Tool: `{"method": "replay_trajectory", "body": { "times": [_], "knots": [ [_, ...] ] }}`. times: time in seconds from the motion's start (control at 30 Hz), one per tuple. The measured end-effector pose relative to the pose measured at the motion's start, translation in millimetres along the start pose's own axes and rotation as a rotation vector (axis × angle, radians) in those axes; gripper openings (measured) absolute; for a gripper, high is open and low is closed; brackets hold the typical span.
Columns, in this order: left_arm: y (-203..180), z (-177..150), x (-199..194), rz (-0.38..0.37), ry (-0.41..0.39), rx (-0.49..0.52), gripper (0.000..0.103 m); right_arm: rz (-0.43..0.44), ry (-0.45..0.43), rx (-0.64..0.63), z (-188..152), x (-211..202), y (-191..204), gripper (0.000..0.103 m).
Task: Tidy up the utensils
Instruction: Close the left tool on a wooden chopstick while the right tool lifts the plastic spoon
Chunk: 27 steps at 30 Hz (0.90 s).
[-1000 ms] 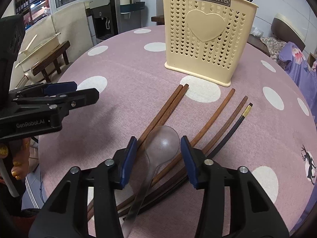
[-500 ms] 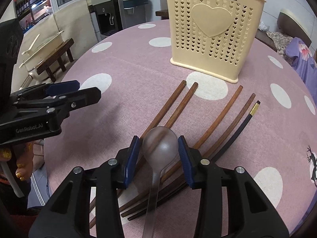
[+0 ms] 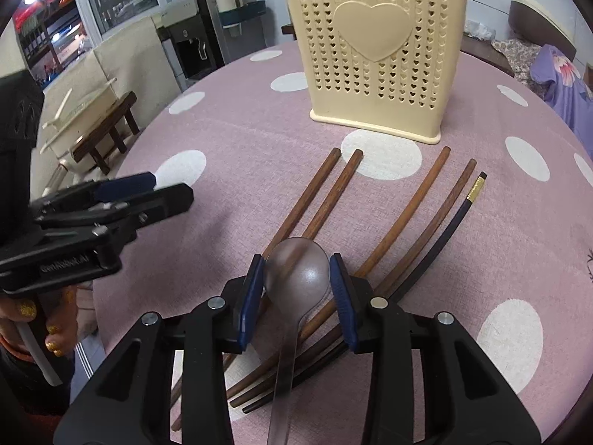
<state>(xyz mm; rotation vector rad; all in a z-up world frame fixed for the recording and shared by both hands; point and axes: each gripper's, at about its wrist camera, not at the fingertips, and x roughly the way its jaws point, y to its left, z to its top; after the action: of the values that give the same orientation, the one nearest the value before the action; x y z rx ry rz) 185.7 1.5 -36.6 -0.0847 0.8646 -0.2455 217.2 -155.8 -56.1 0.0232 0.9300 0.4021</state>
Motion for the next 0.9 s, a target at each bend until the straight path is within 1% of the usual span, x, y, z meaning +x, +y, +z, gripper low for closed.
{"method": "replay_trajectory", "body": {
  "times": [0.07,0.13,0.2,0.23,0.3,0.33,0.4,0.47,0.5,0.63,0.7,0.9],
  "knots": [
    [-3.7,0.4,1.4,-0.004,0.004,0.010,0.070,-0.008,-0.046,0.027,0.8,-11.7,-3.0,0.037],
    [-10.6,1.7,4.2,-0.023,0.017,0.026,0.066,-0.024,-0.090,0.059,2.2,-24.5,-7.3,0.037],
    [-19.1,4.3,8.4,-0.060,0.038,0.040,0.055,-0.062,-0.134,0.092,3.3,-37.7,-13.9,0.037],
    [-23.2,5.4,11.0,-0.076,0.050,0.045,0.052,-0.087,-0.156,0.105,3.5,-44.1,-16.6,0.037],
    [-33.4,8.5,17.9,-0.101,0.078,0.062,0.043,-0.122,-0.181,0.118,3.9,-52.6,-21.4,0.037],
    [-38.2,9.3,20.5,-0.108,0.084,0.072,0.041,-0.138,-0.192,0.127,3.3,-56.5,-23.3,0.037],
    [-48.9,11.0,26.4,-0.121,0.100,0.101,0.032,-0.150,-0.205,0.140,2.3,-60.4,-26.7,0.037],
    [-57.4,12.6,34.0,-0.133,0.122,0.113,0.026,-0.158,-0.214,0.148,1.0,-63.7,-29.5,0.037],
    [-59.8,13.2,37.3,-0.135,0.132,0.116,0.023,-0.163,-0.218,0.150,0.7,-63.7,-28.8,0.037],
    [-66.9,16.2,47.5,-0.128,0.153,0.124,0.021,-0.169,-0.229,0.154,-0.6,-68.3,-31.0,0.037],
    [-69.1,17.7,52.0,-0.112,0.158,0.131,0.015,-0.166,-0.235,0.158,-0.7,-70.4,-31.7,0.037],
    [-79.6,26.9,61.5,-0.055,0.155,0.168,0.010,-0.175,-0.243,0.169,-1.5,-72.1,-32.1,0.037]
  ]
}}
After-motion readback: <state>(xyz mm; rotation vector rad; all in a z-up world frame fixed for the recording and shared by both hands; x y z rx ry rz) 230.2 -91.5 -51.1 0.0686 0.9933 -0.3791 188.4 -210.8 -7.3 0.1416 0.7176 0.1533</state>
